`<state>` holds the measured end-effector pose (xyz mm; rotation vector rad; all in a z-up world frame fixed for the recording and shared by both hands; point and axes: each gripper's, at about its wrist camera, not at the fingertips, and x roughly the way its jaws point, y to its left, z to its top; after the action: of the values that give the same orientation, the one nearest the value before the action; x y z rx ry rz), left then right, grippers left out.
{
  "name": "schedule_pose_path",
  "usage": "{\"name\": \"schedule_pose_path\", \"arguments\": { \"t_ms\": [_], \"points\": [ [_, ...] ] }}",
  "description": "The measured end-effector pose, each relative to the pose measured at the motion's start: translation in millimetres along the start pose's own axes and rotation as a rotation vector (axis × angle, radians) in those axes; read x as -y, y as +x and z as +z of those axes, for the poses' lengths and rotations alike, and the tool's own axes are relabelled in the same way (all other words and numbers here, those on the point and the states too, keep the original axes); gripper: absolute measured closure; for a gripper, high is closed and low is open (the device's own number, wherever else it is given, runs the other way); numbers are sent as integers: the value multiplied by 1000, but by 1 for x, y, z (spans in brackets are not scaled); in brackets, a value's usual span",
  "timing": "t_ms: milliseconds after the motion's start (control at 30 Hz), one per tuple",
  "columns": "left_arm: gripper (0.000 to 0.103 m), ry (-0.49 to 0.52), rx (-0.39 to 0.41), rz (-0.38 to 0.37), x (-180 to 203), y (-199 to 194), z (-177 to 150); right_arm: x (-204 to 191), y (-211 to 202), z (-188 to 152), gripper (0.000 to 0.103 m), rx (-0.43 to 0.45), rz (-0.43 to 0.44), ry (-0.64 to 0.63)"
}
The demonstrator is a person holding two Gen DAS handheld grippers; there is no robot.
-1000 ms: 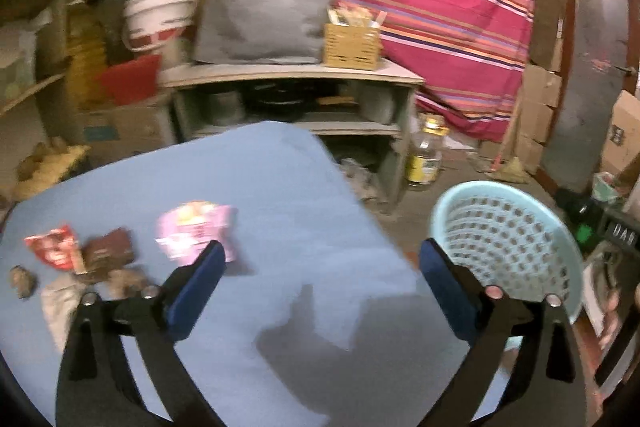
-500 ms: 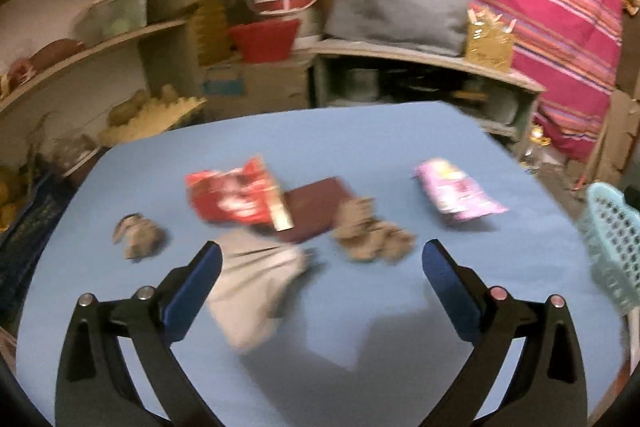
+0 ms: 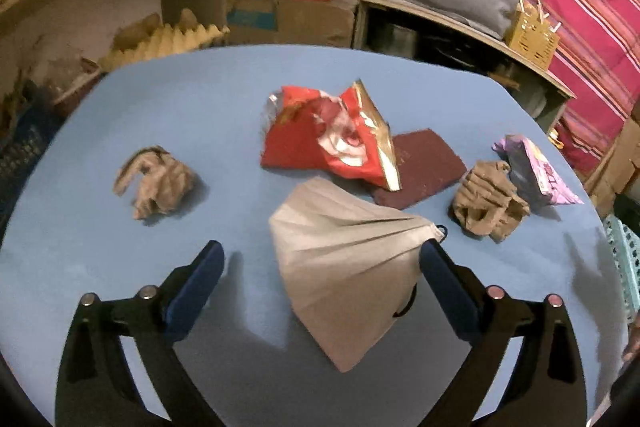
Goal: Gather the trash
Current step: 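Move both open grippers back over the remaining trash on the table, then grasp the beige cloth bag with the left gripper while the right grasps crumpled brown paper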
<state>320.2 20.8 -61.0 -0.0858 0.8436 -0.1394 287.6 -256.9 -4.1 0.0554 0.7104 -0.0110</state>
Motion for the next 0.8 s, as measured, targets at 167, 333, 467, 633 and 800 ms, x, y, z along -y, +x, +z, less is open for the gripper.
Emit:
{"name": "schedule_pose_path", "arguments": {
  "t_ms": [167, 333, 467, 633, 800],
  "points": [
    [42, 45, -23, -60, 8, 3, -1, -29, 12, 1, 4, -10, 28, -30],
    [65, 111, -4, -40, 11, -10, -7, -64, 18, 0, 4, -16, 59, -53],
    [66, 98, 27, -32, -5, -28, -7, -90, 22, -2, 4, -22, 69, -105],
    [66, 71, 97, 2, -29, -55, -3, -122, 32, -8, 5, -41, 48, -192],
    [66, 22, 162, 100, -60, -72, 4, -146, 48, -10, 6, -69, 19, -248]
  ]
}}
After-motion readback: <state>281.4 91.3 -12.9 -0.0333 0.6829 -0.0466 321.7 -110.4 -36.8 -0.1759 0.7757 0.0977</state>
